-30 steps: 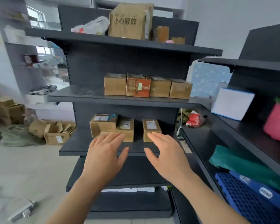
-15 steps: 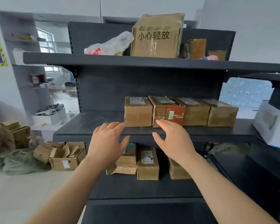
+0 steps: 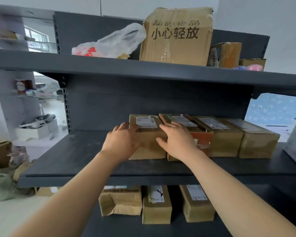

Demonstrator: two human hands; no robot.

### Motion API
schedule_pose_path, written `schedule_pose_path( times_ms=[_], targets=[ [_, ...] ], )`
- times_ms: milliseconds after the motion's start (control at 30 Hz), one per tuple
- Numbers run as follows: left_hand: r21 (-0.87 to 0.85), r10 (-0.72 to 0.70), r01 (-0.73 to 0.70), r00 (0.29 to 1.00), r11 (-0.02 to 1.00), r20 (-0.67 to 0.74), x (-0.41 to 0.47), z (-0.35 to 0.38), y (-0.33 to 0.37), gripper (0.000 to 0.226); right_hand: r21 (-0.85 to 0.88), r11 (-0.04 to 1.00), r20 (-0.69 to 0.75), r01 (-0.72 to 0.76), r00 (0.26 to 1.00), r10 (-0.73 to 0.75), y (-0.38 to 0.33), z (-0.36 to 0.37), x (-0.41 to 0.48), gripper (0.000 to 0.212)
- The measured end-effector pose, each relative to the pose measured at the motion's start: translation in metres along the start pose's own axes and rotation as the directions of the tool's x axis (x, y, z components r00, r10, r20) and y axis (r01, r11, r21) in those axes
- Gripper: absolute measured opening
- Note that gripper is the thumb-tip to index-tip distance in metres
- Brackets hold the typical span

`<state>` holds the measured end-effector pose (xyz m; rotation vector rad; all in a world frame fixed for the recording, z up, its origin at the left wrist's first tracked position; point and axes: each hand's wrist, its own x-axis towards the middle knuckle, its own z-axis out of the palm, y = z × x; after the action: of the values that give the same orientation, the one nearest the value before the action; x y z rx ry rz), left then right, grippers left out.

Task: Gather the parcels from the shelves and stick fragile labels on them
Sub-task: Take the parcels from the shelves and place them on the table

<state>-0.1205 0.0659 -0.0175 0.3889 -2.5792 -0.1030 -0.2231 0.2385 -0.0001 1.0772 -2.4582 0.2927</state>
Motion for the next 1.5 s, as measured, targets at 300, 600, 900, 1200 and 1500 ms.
schedule_pose_path(
  times_ms=[300,600,900,1200,1500],
  targets=[
    [-0.238,0.003,0.001,1.0,0.971,0.017,0.023,0.026,-0.048,0.051,-0.024,0.989,-0.058,0.145,0.988,-0.146,-0.007,0.023,0.025,0.051],
    [-0.386,0.054,-0.032,0.997,0.922,0.046,0.022,0.018,-0.099,0.047,0.307,0.951,0.019,0.021,0.999,-0.029,-0.045,0.032,0.042,0.052],
    [-0.551,0.045,-0.03,0.999,0.834,0.015,0.011,0.02,-0.095,0.056,0.419,0.896,-0.062,-0.149,0.979,0.192,-0.073,0.031,0.015,0.048],
    [-0.642,0.106,-0.207,0.975,0.738,-0.193,-0.06,-0.033,-0.079,0.058,0.462,0.874,-0.23,-0.152,0.931,0.284,-0.117,-0.026,-0.066,0.047],
    [-0.79,0.227,-0.34,0.939,0.509,-0.258,-0.137,-0.072,-0.029,0.059,0.427,0.863,-0.358,-0.27,0.826,0.435,-0.149,-0.09,-0.183,0.049]
  ],
)
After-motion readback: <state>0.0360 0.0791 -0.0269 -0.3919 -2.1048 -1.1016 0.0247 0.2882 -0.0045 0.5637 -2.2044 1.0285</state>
